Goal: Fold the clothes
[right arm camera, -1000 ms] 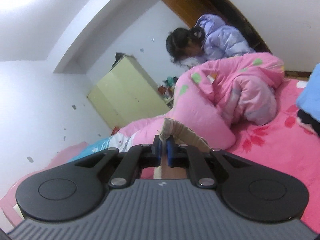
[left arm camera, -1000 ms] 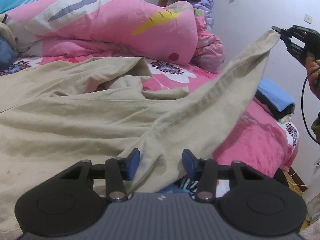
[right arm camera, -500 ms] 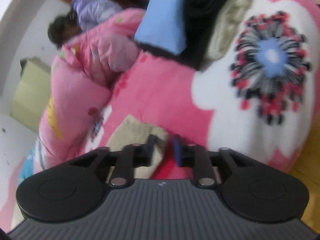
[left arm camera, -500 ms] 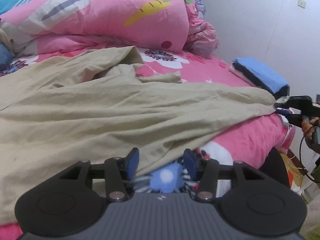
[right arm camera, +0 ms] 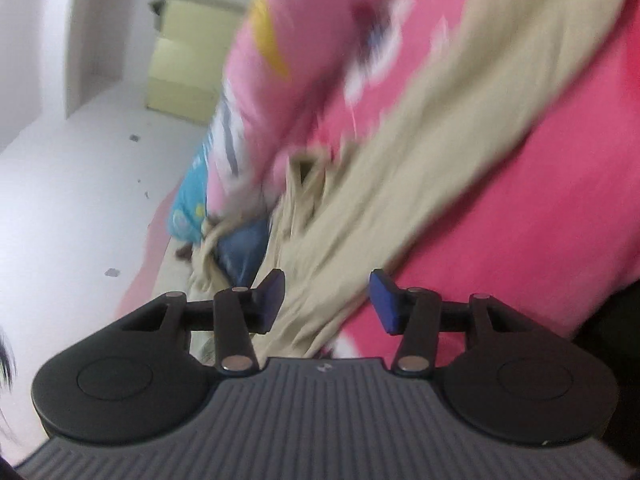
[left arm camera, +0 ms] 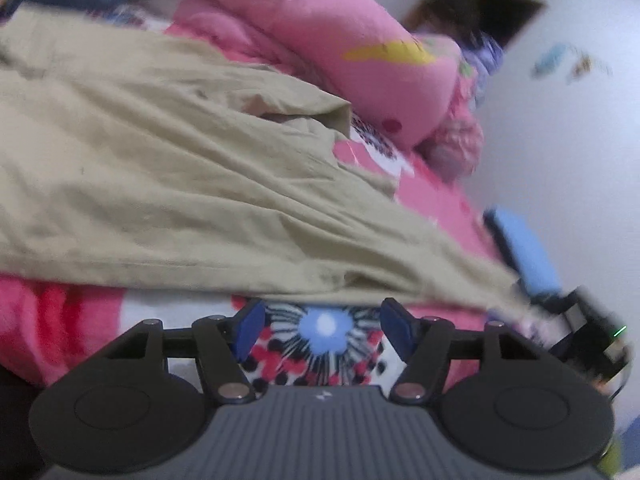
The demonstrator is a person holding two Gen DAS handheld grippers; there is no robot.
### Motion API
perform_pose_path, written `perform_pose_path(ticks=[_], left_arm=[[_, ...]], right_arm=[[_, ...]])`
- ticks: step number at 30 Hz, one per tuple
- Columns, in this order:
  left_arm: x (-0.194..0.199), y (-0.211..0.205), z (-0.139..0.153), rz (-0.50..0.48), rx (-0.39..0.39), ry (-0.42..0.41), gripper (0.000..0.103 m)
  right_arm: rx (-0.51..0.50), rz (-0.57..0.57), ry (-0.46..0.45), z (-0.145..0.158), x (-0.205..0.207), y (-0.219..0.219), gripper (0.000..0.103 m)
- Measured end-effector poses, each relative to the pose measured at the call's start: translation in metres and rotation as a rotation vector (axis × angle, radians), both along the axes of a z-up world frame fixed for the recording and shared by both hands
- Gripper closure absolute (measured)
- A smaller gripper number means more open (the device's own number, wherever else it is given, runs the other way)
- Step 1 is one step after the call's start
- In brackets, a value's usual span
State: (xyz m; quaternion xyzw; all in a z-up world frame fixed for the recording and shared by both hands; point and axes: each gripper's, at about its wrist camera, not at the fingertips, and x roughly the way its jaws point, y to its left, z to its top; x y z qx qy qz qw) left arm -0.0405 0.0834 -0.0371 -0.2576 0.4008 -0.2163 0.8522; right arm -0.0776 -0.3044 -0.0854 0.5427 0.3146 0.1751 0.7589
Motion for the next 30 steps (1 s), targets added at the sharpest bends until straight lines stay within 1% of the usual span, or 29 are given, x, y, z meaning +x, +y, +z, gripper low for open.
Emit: perform_pose_path(ticks=[2,4,6,7,8,10,11,12,13,14,17,19,20,22,27,30], left_arm=[[0.007,0.012,-0.01,0.045,-0.092,0.057,0.039],[0.012,0.026,-0.02,0.084,-0.193,0.107,0.041],[0.014,0.035,-0.022,0.105,-0.25,0.111,0.041],[0.015,0.04,-0.023,0.115,-0.277,0.114,0.042],[0.016,0.043,-0.024,0.123,-0.29,0.117,0.043],[0.018,0.049,-0.026,0.129,-0.325,0.124,0.044],[0.02,0.051,-0.027,0.134,-0.34,0.13,0.045],[0.022,0.052,-0.029,0.138,-0.348,0.141,0.05],[0.024,0.054,-0.031,0.143,-0.357,0.152,0.054],[0.026,0.054,-0.033,0.147,-0.36,0.164,0.056],[0.032,0.055,-0.041,0.16,-0.368,0.204,0.071],[0.031,0.055,-0.043,0.166,-0.359,0.21,0.084],[0.03,0.056,-0.042,0.166,-0.356,0.21,0.086],[0.026,0.057,-0.039,0.156,-0.357,0.199,0.089],[0.012,0.061,-0.023,0.121,-0.349,0.163,0.092],[0.003,0.064,-0.021,0.105,-0.33,0.161,0.092]], right_arm=[[0.054,0.01,0.05,-0.01,0.013,0.012,0.057],[0.063,-0.018,0.1,-0.014,0.018,0.017,0.059],[0.09,-0.058,0.122,-0.016,0.018,0.016,0.061],[0.099,-0.076,0.125,-0.016,0.017,0.015,0.064],[0.101,-0.093,0.121,-0.014,0.018,0.014,0.066],[0.107,-0.118,0.117,-0.013,0.019,0.014,0.067],[0.117,-0.13,0.125,-0.016,0.021,0.012,0.072],[0.126,-0.142,0.132,-0.018,0.023,0.01,0.076],[0.135,-0.154,0.139,-0.021,0.025,0.008,0.081],[0.138,-0.168,0.148,-0.024,0.027,0.006,0.086],[0.159,-0.198,0.161,-0.031,0.03,0.003,0.094],[0.167,-0.204,0.15,-0.03,0.033,0.002,0.099],[0.171,-0.204,0.142,-0.029,0.034,0.002,0.101],[0.157,-0.185,0.106,-0.019,0.03,0.001,0.101],[0.102,-0.123,0.012,0.012,0.014,0.0,0.101],[0.057,-0.109,0.045,0.009,-0.002,-0.002,0.101]])
